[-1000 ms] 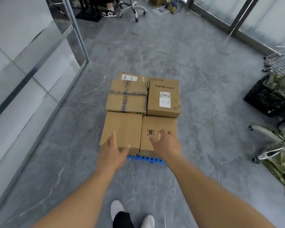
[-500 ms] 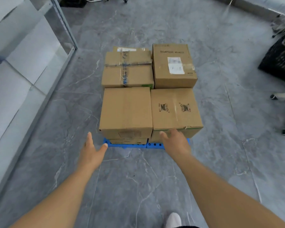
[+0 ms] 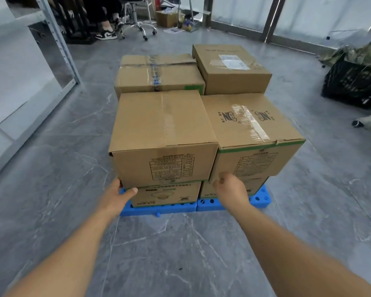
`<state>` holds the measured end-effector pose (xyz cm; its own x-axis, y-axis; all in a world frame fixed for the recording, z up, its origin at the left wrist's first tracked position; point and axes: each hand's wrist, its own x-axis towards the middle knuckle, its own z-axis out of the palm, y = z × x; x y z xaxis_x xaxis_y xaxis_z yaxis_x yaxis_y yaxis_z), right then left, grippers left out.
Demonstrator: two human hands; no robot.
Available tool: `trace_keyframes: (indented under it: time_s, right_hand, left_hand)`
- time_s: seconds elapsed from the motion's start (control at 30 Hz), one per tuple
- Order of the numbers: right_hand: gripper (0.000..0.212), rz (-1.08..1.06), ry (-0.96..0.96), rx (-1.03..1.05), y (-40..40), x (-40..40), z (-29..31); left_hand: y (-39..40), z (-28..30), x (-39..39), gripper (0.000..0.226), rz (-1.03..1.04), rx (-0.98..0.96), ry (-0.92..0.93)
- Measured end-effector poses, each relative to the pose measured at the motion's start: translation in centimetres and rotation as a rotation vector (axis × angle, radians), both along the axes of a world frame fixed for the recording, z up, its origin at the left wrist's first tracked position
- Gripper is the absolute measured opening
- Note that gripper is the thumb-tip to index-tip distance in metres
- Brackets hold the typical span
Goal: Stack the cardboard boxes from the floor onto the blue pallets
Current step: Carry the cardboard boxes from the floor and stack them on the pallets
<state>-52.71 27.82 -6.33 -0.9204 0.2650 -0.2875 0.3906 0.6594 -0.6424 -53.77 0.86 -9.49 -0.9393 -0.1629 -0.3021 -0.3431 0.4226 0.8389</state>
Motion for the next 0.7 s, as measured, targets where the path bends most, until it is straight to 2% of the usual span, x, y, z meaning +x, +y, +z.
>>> trace_keyframes:
  time_s: [0.07,0.2,0.3,0.5,0.6,0.7]
  right_hand:
    - [0.019,0.007,-0.049,-0.032,-0.6,-0.2,-0.8]
    - [0.028,-0.018,-0.092,-0.092,-2.2,-0.6,-2.7]
    - [0.031,-0.113,-0.031,-0.177,-2.6,-1.4,-4.2]
    - [0.026,-0.206,0.084,-0.132,-3.0,-1.6,-6.0]
    - [0.028,-0.161,0.131,-0.137,-3.1,-1.4,-6.7]
    - [0.027,-0.023,0.172,-0.065,-3.5,-1.1,-7.2]
  left_hand:
    - [-0.1,-0.3,0.0,0.047,-0.009,-0.008,-0.012]
    - [-0.5,-0.3,-0.6,0.037,0.006,-0.039,-0.009]
    - [-0.6,-1.1,-1.2,0.038,0.067,0.002,0.071]
    - [-0.3,-3.8,-0.7,0.032,0.139,0.027,0.163]
    - [-0.1,-5.0,-0.8,0.026,0.194,-0.003,0.192]
    - [-0.1,-5.9,-1.0,0.022,0.193,-0.076,0.227]
